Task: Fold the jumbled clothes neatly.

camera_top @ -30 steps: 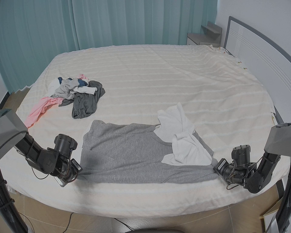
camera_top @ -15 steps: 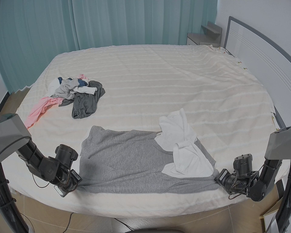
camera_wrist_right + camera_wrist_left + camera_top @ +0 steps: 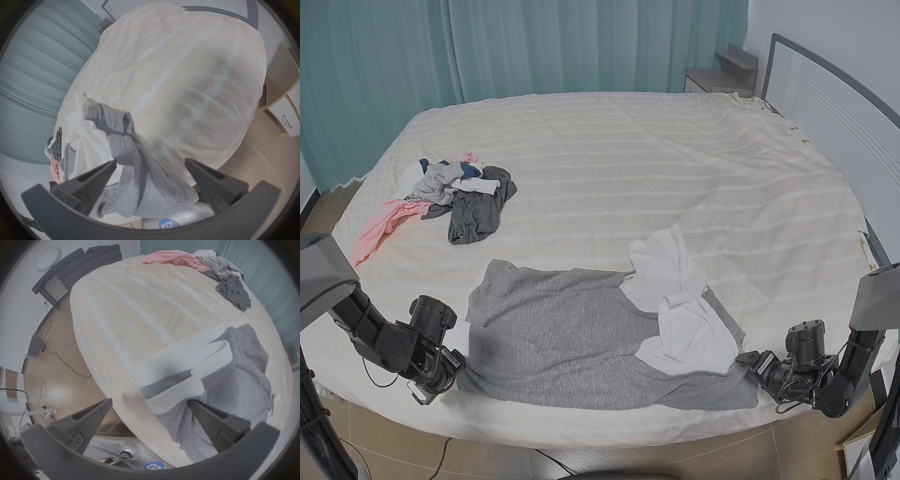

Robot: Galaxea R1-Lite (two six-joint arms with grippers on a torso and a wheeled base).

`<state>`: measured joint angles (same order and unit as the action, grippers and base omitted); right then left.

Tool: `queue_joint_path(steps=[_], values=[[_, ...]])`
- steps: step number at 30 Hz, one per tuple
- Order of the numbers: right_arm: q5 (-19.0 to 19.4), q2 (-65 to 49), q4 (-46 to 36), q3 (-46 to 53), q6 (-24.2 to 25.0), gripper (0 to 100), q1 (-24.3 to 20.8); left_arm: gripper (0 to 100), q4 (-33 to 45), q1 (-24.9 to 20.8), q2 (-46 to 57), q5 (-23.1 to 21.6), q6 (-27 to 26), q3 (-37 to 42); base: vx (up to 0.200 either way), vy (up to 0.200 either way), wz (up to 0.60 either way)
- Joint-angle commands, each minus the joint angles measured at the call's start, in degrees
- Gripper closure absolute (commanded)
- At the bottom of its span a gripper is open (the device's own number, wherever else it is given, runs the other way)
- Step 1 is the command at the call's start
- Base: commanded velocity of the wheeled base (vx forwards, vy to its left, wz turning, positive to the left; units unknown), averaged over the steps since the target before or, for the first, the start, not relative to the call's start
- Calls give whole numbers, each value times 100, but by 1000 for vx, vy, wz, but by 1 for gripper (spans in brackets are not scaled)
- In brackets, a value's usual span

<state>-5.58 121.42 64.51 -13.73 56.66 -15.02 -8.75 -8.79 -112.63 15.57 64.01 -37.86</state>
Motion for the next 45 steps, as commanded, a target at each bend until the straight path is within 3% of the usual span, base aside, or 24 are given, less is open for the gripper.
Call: queue_joint_path(steps=[1, 5, 8, 11, 15, 18, 20, 21, 23, 27, 29, 30, 31, 32, 37, 45], values=[[-13, -558, 53, 283, -15, 0, 60, 0, 5, 26, 804, 34, 24, 104, 0, 0, 0], [-4, -865, 53, 406, -15, 0, 87, 0, 163, 0, 1665, -115, -477, 209, 0, 0, 0], [-22, -874, 53, 441, 3, 0, 87, 0, 858, -18, 1894, -238, -1040, 244, 0, 0, 0], [-83, -865, 61, 467, 20, 0, 87, 0, 1332, 9, 1938, -388, -1225, 209, 0, 0, 0], [-127, -936, 61, 503, 91, 0, 69, 0, 1315, 132, 1894, -555, -1242, 69, 0, 0, 0], [-92, -1428, 53, 652, 126, 0, -36, 0, 1236, 202, 1630, -1170, -1392, -327, 0, 0, 0], [-74, -1613, 53, 731, 135, 0, -107, 0, 1165, 202, 1472, -1302, -1620, -353, 0, 0, 0], [-31, -1841, 44, 845, 135, 0, -186, 0, 954, 202, 1226, -1390, -2095, -327, 0, 0, 0], [-4, -1964, 53, 933, 135, 0, -238, 0, 726, 211, 1076, -1425, -2429, -336, 0, 0, 0], [-22, -2245, 61, 1030, 152, 0, -546, 0, -48, 668, 321, -1900, -3738, -573, 0, 0, 0], [-48, -2272, 61, 1030, 143, 0, -607, 0, -65, 791, 180, -1961, -4090, -626, 0, 0, 0], [-66, -2307, 61, 1030, 117, 0, -660, 0, -74, 958, -57, -2075, -4661, -722, 0, 0, 0], [-66, -2307, 61, 1030, 117, 0, -660, 0, -74, 958, -57, -2075, -4661, -722, 0, 0, 0], [-66, -2333, 61, 1039, 91, 0, -669, 0, -48, 1099, -242, -2181, -5109, -837, 0, 0, 0], [-31, -2377, 53, 1039, 82, 0, -704, 0, -74, 1178, -471, -2726, -5232, -1074, 0, 0, 0], [-13, -2544, 44, 995, -32, 0, -818, 0, -100, 1143, -804, -3095, -5206, -1549, 0, 0, 0]])
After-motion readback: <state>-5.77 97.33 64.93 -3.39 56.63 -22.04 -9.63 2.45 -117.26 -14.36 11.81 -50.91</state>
